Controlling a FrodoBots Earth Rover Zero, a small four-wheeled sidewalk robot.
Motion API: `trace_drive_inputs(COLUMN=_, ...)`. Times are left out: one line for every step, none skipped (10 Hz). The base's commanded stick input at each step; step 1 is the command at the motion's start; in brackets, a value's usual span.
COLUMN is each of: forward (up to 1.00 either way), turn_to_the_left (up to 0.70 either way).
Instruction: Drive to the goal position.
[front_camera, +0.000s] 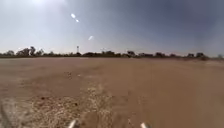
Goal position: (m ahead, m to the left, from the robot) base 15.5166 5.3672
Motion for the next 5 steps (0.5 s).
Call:
trace_drive_inputs(forward=0.7, turn_to_the_left=-0.35)
trace_drive_inputs(forward=0.7, turn_to_the_left=-0.35)
trace_drive_inputs(forward=0.7, turn_to_the_left=-0.35)
trace_drive_inputs(forward=0.7, turn_to_the_left=-0.35)
trace_drive_inputs(forward=0.7, turn_to_the_left=-0.24)
